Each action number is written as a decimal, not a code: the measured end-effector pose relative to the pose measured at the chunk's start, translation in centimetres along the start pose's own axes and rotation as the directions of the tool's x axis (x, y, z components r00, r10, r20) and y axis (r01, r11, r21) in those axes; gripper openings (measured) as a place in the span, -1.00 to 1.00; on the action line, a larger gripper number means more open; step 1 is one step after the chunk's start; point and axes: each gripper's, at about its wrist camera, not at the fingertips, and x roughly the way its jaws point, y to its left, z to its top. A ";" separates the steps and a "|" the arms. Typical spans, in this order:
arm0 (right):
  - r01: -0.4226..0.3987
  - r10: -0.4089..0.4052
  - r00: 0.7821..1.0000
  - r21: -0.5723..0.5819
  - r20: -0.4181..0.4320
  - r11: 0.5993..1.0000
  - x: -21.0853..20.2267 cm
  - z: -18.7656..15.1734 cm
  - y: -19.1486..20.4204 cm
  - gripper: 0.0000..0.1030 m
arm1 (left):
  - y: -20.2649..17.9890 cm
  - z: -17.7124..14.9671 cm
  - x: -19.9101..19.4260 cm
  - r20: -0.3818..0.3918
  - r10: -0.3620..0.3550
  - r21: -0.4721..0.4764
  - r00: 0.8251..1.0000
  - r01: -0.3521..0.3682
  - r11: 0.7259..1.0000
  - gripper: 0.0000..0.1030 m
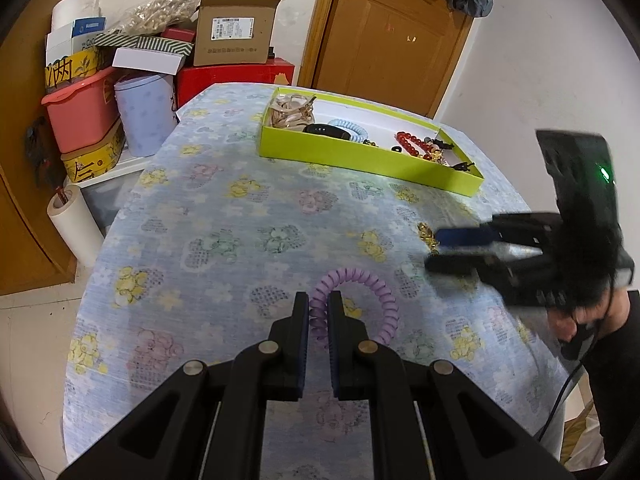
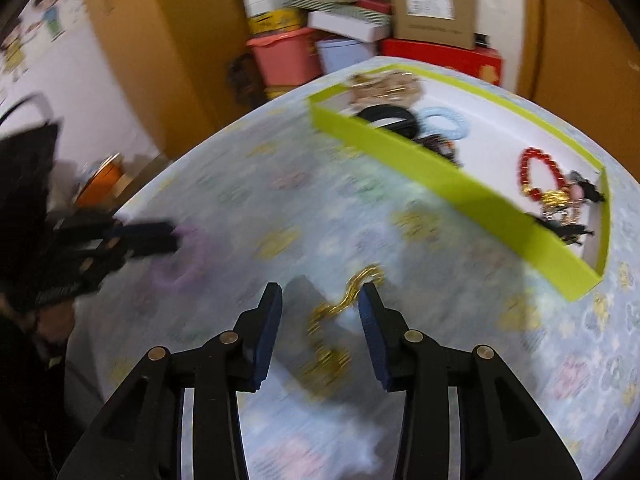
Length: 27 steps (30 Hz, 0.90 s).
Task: Organize jewelry
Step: 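Grasp the long gold chain with the right tool while the left tool holds the purple coil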
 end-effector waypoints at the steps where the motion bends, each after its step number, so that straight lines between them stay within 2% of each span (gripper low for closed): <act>1: 0.014 -0.014 1.000 -0.018 -0.004 1.000 -0.1 -0.2 0.4 -0.20 | -0.1 0.0 0.0 0.001 -0.001 0.001 1.000 0.001 1.000 -0.82; 4: 0.075 -0.075 0.997 -0.053 0.007 0.996 -0.1 -0.6 0.9 -0.20 | -0.2 0.1 -0.3 0.004 -0.001 0.000 1.000 0.001 1.000 -0.82; 8: 0.164 -0.163 0.987 -0.035 0.012 0.986 0.5 -0.1 0.4 -0.20 | -0.4 0.1 -0.3 0.004 0.002 0.003 1.000 -0.002 1.000 -0.82; 13: 0.184 -0.184 0.983 0.001 0.017 0.983 1.2 0.7 -0.1 -0.21 | -0.5 0.1 -0.2 -0.002 0.001 0.004 1.000 -0.001 1.000 -0.82; 14: 0.187 -0.187 0.982 0.004 0.020 0.982 1.1 0.8 -0.1 -0.37 | -0.5 0.1 -0.2 -0.004 0.001 0.004 1.000 -0.001 1.000 -0.82; 15: 0.189 -0.189 0.982 0.004 0.023 0.982 1.2 0.9 0.0 -0.75 | -0.5 0.1 -0.1 -0.005 0.001 0.005 1.000 -0.001 1.000 -0.82; 16: 0.196 -0.196 0.980 0.001 0.023 0.981 1.2 1.0 0.1 -0.82 | -0.5 0.1 0.0 -0.005 0.001 0.005 1.000 -0.001 1.000 -0.82; 21: 0.223 -0.223 0.975 0.010 0.020 0.975 1.1 0.9 0.5 -0.84 | -0.5 0.1 0.0 -0.006 -0.001 0.003 1.000 0.001 1.000 -0.82; 27: 0.199 -0.205 0.977 0.088 0.056 0.976 -1.0 0.4 0.5 -0.84 | -0.8 0.2 -0.4 0.005 -0.004 0.013 1.000 0.004 1.000 -0.82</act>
